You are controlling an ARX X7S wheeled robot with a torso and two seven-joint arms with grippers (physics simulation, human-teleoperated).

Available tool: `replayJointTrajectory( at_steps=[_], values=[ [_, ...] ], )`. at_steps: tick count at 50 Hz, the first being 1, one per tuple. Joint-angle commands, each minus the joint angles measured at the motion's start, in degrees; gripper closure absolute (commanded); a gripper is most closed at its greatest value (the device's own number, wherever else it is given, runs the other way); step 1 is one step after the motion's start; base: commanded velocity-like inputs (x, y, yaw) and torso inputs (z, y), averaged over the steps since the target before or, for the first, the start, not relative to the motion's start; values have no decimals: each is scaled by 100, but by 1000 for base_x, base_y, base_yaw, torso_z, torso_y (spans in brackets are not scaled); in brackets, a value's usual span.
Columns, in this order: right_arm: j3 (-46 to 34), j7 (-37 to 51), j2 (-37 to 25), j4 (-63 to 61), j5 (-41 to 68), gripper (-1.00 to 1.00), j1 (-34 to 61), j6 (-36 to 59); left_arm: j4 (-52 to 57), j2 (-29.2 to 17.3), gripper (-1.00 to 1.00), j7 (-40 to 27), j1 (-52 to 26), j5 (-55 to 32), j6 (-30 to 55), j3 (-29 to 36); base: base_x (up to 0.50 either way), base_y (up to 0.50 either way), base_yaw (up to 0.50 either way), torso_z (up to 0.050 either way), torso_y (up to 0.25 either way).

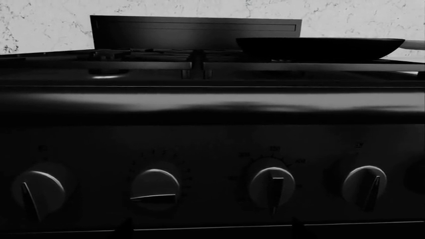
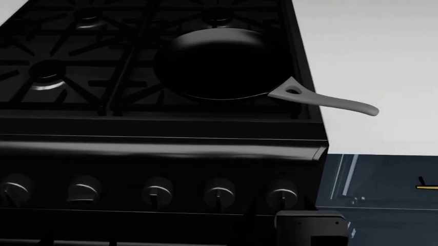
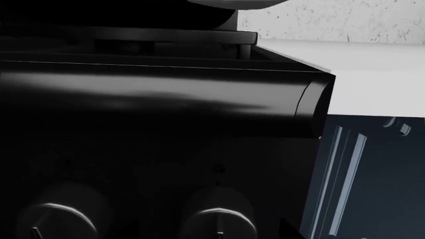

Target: Turn on the front right burner of the stove.

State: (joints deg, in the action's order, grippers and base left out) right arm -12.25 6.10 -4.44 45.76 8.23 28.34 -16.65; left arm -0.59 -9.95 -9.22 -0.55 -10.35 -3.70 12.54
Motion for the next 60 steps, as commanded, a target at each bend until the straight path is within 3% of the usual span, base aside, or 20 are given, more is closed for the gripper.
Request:
replayJointTrajectory(
  at_steps=[1, 9, 34, 35, 47, 60],
  values=[
    [-5, -142, 108, 1464, 65, -100, 614, -752, 5, -25, -100, -38, 0, -14, -12, 41, 0, 0, 0, 0, 0],
    [13, -261, 228, 2864, 90, -100, 1149, -1542, -31, -48, -100, -59, -19, 5, -25, 86, 0, 0, 0, 0, 0],
    [738, -577, 332, 2921, -404, -100, 1182, -1319, -42, -105, -100, -128, -32, -33, -60, 169, 0, 0, 0, 0, 0],
    [795, -612, 338, 2921, -395, 100, 1180, -1395, -52, -105, -100, -129, -36, -34, -68, 172, 0, 0, 0, 0, 0],
    [829, -499, 336, 2920, -736, 100, 1228, -1470, -53, -131, -100, -162, -48, -53, -56, 212, 0, 0, 0, 0, 0],
    [-507, 581, 172, 2916, -1812, 100, 1386, -588, -56, -164, -100, -180, -51, -83, -87, 248, 2, 0, 1, 0, 0]
  ],
)
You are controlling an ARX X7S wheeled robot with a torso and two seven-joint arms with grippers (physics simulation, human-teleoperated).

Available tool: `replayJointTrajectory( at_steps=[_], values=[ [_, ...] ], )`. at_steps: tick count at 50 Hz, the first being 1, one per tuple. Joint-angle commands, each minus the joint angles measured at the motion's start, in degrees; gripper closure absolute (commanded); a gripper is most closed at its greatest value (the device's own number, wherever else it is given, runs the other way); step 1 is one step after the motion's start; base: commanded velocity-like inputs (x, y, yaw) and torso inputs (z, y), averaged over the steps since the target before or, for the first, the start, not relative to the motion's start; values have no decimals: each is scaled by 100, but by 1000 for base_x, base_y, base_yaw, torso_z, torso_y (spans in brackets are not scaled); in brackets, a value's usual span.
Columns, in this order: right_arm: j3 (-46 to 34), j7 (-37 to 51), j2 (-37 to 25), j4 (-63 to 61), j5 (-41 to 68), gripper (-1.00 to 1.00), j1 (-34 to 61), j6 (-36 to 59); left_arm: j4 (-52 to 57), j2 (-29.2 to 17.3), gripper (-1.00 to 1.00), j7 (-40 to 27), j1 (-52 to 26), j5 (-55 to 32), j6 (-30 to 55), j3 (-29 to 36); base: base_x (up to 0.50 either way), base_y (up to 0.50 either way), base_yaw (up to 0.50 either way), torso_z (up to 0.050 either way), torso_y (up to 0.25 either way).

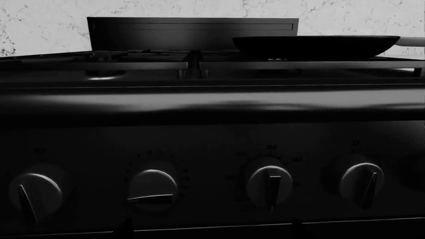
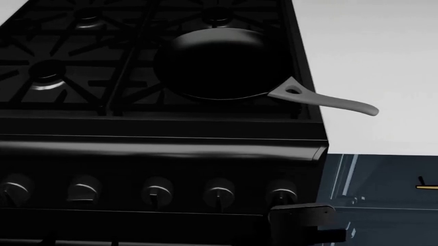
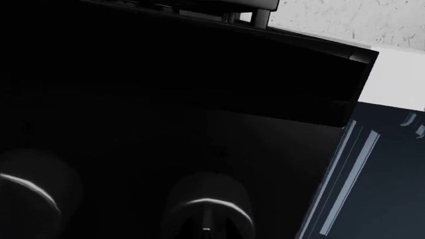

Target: Turn on the front right burner of the stove.

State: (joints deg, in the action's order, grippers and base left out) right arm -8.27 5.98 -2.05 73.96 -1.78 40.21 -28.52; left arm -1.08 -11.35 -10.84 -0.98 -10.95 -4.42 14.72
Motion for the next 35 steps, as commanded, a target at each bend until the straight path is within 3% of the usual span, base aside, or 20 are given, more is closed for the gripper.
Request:
replayJointTrajectory(
  at_steps=[1, 35],
  values=[
    [-990, 602, -70, 94, -846, 100, 218, 671, -1, -27, -100, -21, -11, -12, -9, 43, 10, 0, 3, 0, 0],
    [-2379, 907, -116, -649, -1861, 100, 294, 2912, 22, -86, -100, -101, -20, -140, -43, 89, 21, 0, 8, -2, 0]
  ],
)
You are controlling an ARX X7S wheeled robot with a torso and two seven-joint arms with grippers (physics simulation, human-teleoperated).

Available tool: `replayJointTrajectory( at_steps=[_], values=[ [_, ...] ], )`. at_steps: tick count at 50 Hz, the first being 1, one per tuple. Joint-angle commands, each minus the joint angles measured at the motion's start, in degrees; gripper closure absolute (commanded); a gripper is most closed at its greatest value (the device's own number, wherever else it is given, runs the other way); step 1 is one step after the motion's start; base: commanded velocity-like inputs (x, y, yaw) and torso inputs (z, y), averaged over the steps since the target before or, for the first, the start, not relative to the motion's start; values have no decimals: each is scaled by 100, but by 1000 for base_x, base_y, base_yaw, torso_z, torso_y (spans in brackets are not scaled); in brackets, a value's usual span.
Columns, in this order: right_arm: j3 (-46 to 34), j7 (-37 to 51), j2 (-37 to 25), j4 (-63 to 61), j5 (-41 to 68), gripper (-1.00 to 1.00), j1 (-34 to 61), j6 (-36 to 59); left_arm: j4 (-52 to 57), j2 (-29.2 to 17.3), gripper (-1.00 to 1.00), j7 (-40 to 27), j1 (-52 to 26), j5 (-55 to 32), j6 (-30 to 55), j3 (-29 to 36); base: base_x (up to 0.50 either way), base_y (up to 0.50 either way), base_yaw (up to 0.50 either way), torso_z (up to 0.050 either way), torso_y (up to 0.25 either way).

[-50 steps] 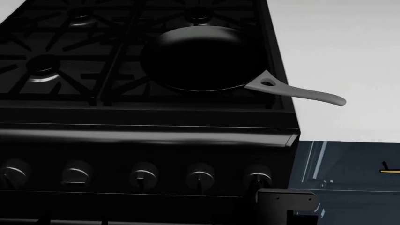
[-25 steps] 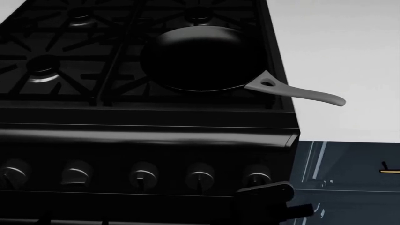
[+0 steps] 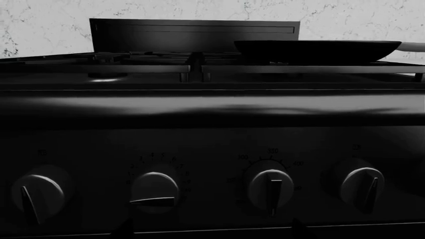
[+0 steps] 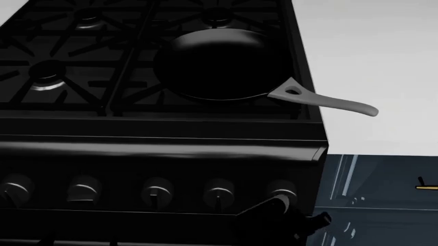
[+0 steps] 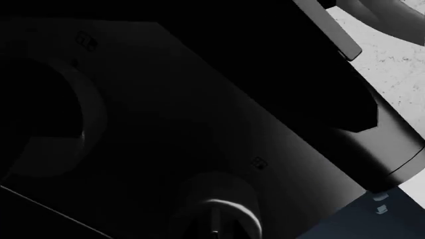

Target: Turn on the front right burner of the stove.

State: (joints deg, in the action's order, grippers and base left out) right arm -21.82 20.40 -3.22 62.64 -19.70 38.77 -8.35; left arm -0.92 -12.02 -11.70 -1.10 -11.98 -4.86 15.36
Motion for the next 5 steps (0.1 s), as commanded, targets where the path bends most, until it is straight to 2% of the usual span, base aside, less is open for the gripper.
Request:
replayJointTrajectory(
  at_steps=[1, 5],
  values=[
    [-1041, -542, 5, 491, -80, 100, 441, 912, -6, -21, -100, -14, -11, -35, -9, 29, 23, 0, 9, -10, 0],
    [-1382, -479, 11, 410, -460, 100, 476, 1393, -19, -28, -100, -12, -12, -43, -33, 40, 23, 0, 9, -3, 0]
  ],
)
